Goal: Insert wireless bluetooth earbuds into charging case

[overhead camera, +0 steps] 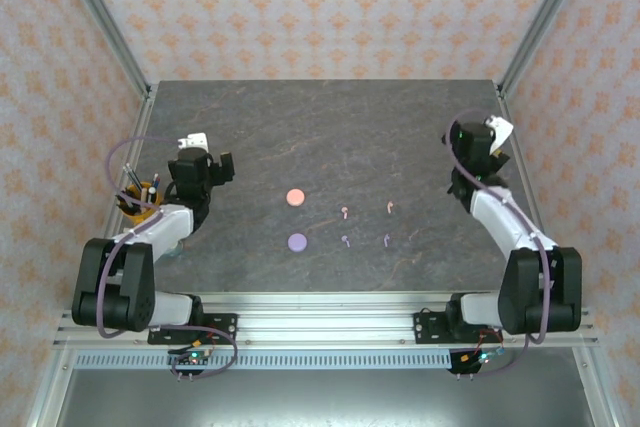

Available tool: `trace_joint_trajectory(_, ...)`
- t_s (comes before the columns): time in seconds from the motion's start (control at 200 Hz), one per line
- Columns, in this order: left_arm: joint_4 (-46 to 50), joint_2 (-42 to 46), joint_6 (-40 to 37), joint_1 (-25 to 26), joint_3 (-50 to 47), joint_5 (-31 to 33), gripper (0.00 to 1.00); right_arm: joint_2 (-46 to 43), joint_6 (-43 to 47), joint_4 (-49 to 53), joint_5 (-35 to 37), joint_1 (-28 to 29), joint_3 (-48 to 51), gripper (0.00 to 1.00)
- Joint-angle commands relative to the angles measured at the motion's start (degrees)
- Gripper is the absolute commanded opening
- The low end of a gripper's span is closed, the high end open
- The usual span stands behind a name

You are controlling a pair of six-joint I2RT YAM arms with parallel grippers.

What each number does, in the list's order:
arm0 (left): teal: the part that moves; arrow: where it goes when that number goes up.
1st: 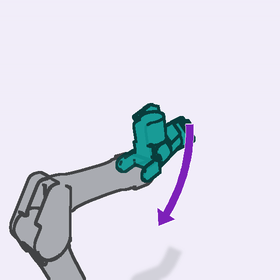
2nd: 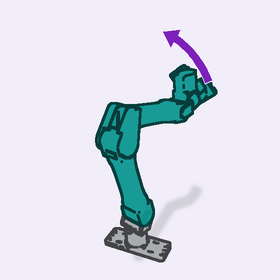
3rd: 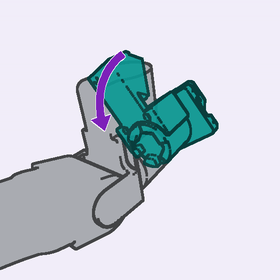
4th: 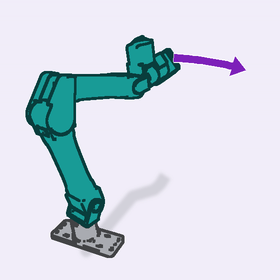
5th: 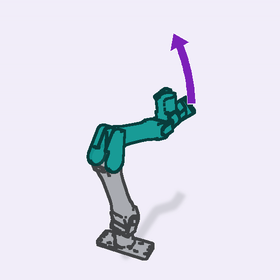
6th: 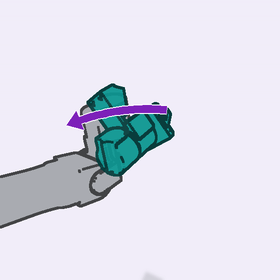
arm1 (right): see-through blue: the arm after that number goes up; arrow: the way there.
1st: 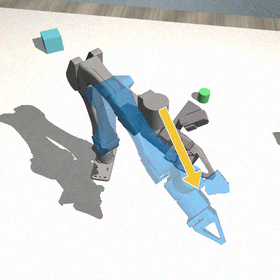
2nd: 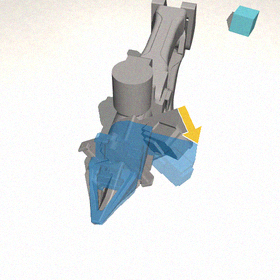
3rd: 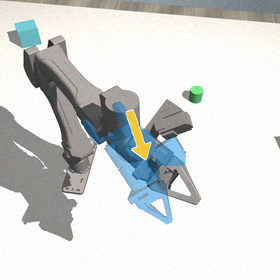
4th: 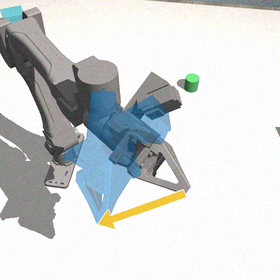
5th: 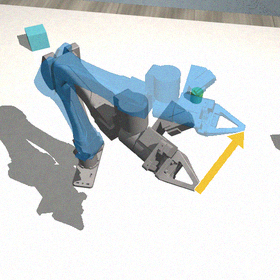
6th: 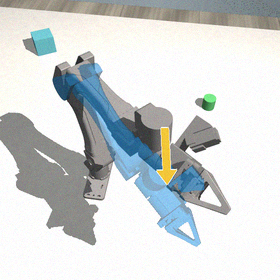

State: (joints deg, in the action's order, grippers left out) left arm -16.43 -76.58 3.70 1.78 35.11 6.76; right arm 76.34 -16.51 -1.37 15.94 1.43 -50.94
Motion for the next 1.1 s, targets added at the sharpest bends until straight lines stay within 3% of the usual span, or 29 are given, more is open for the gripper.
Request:
trace_joint_trajectory(0.0, 10.42, 3.11, 5.73, 0.32, 3.62, 4.28, 1.00, 3.79, -6.40, 21.96, -0.36, -0.16, -8.76, 1.00)
trace_joint_trajectory(0.155, 17.05, 6.55, 11.91, 0.26, 6.44, 4.75, 1.00, 4.08, -5.18, 27.40, -11.37, 1.76, -12.49, 0.93)
trace_joint_trajectory(0.345, 27.41, 8.23, 18.77, 0.27, 10.64, 2.55, 1.00, 4.87, -6.28, 34.85, -15.75, 11.55, -14.89, 0.87)
trace_joint_trajectory(0.581, 31.50, 10.48, 26.26, 0.33, 11.77, -3.01, 1.00, 11.18, -16.59, 39.99, -17.58, 28.75, -17.63, 0.84)
trace_joint_trajectory(0.801, 37.19, 8.33, 32.41, 0.33, 15.46, -7.55, 1.00, 23.98, -22.30, 47.78, -17.82, 44.24, -30.18, 0.83)
trace_joint_trajectory(1.091, 39.50, 8.82, 36.69, 0.31, 15.08, -5.62, 1.00, 35.52, -19.16, 57.46, -19.68, 53.41, -42.76, 0.84)
